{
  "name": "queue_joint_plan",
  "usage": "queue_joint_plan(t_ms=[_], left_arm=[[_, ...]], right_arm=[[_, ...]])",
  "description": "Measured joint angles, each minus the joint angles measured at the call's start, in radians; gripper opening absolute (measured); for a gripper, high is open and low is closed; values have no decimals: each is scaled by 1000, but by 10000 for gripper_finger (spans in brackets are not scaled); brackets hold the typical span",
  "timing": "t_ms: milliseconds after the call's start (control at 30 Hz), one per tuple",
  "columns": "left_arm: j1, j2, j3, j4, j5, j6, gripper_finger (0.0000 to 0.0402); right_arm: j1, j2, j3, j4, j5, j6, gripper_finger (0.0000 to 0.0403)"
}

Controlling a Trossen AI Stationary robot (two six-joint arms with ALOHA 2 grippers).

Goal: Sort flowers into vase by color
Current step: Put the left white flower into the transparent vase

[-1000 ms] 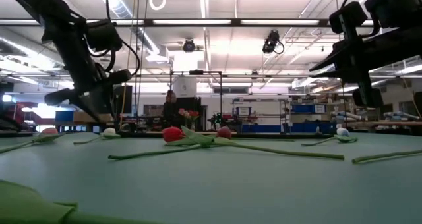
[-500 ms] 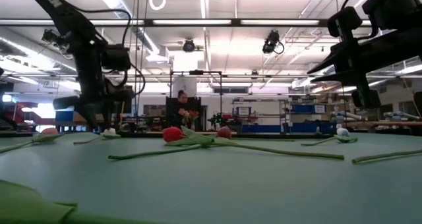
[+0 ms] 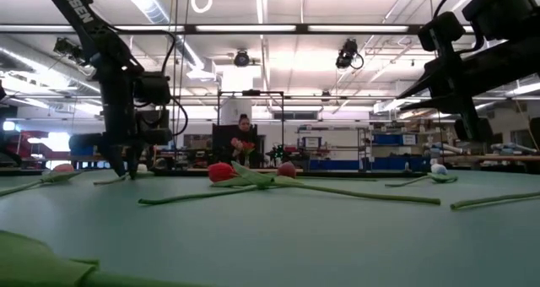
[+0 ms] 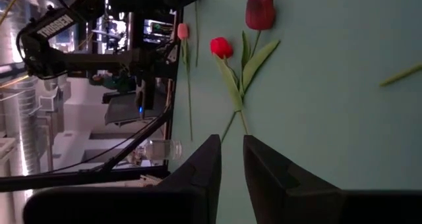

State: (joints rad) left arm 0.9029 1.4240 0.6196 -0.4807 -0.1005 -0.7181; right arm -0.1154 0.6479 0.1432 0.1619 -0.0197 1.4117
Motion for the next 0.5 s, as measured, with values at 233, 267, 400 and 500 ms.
queue_joint_plan(t_ms=[233,267,400,500], left_arm=[[0,2,-2,19,4,31,11],[0,2,-2,21,5,32,9],[0,2,-3,36,7,32,10],[0,-7,-3,38,20,35,11]], right_arm=[[0,0,0,0,25,0,75],[0,0,0,0,39,0,75],[0,0,0,0,86,-23,75],[0,0,0,0,83,-23,75]])
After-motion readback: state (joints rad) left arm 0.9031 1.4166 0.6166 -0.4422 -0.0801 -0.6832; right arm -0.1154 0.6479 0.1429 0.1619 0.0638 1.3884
